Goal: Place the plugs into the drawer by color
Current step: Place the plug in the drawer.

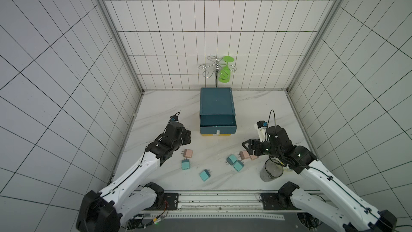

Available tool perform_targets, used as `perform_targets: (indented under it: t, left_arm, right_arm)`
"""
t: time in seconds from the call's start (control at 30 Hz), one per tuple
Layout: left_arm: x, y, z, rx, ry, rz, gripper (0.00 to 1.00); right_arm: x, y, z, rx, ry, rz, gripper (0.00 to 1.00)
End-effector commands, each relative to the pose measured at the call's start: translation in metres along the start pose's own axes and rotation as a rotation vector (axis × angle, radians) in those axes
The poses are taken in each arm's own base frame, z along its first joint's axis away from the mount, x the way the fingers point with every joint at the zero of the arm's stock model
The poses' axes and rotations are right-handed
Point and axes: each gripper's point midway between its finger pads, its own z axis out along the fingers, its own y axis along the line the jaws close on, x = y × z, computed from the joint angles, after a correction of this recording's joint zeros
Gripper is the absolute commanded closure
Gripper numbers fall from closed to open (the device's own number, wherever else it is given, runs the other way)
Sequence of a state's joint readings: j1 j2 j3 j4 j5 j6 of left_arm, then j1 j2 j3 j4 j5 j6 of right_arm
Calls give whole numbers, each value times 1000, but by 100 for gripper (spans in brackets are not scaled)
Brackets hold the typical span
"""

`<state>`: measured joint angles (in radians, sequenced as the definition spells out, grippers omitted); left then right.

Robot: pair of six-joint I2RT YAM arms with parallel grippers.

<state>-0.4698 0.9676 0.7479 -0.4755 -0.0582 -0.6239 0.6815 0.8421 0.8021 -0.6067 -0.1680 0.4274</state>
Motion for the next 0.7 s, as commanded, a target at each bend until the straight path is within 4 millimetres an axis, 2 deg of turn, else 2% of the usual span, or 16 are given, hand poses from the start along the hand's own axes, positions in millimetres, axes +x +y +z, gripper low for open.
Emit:
perform_targets:
  t: [0.0,0.13,0.23,0.33,0.47,0.67]
  left_arm:
    - [-40,-20,-39,34,-96,3,100]
    - [-63,-55,-63,134,-125,23,100]
    - [-67,-88,-72,190,-98,75,100]
    - [-61,-117,-74,258,-51,113,100]
    - [-47,-134,-57,317,38,113,100]
    - [-32,-134,-23,275,94,146,100]
  right_arm:
    - [-23,11,-19,6,-27,-59,24]
    - [-40,12,-22,36,-53,-77,23]
    - [-47,10,-17,57,-66,-86,22]
    - [-49,8,-10,67,-64,-98,22]
    - [-49,4,-5,77,-84,-100,22]
    - [-47,-2,-6,90,-112,-107,22]
